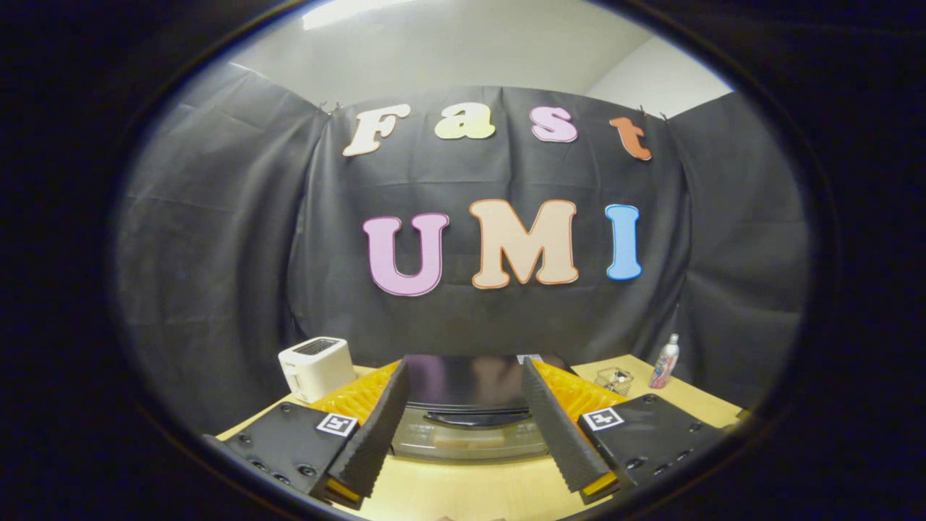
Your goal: Open the toaster oven, put the food inside, and close the toaster oven door.
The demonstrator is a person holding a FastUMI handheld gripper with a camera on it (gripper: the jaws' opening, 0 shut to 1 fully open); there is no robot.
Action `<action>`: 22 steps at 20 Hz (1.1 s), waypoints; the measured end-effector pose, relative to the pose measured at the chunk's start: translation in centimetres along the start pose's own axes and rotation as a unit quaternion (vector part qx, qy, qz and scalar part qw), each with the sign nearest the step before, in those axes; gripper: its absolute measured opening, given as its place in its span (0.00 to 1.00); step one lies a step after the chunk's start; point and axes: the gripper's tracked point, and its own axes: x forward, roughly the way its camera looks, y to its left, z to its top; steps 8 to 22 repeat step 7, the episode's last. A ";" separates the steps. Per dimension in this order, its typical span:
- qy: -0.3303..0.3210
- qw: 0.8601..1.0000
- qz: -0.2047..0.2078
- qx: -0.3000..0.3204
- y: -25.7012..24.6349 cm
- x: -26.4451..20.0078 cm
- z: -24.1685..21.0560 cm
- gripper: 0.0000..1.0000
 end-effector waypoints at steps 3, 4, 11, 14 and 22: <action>-0.003 1.000 -0.009 -0.010 -0.9 -0.4 1.4 0.96; -0.005 1.000 -0.009 -0.011 -0.8 -0.5 1.8 0.96; -0.013 1.000 -0.003 -0.005 -1.0 -1.0 2.6 0.96; -0.013 1.000 -0.003 -0.005 -1.0 -1.0 2.6 0.96; -0.013 1.000 -0.003 -0.005 -1.0 -1.0 2.6 0.96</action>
